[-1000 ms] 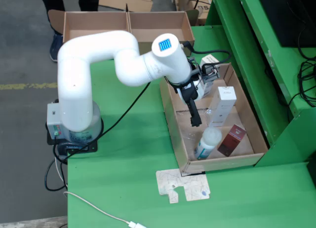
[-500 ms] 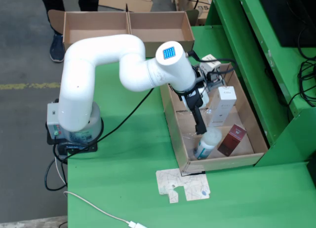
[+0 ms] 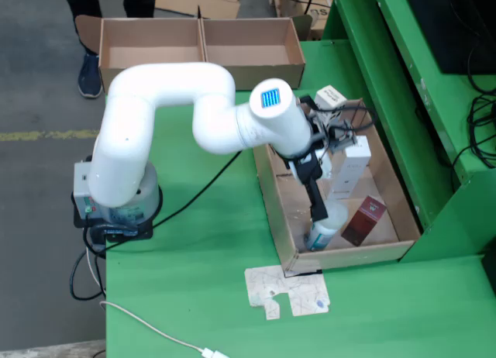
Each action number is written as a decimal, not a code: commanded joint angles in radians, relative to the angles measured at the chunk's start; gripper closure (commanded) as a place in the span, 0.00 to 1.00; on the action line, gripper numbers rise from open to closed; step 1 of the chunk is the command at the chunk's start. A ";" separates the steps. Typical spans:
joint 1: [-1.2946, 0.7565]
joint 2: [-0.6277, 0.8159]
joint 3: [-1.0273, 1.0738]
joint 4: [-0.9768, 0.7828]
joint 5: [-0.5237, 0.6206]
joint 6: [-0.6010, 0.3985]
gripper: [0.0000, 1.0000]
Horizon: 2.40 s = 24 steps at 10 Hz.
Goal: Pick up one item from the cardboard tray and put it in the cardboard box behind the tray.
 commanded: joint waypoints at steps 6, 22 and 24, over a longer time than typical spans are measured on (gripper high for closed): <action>-0.072 -0.032 0.065 0.038 0.039 -0.039 0.00; -0.083 -0.061 -0.028 0.165 0.042 -0.044 0.00; -0.085 -0.068 -0.059 0.204 0.039 -0.041 0.00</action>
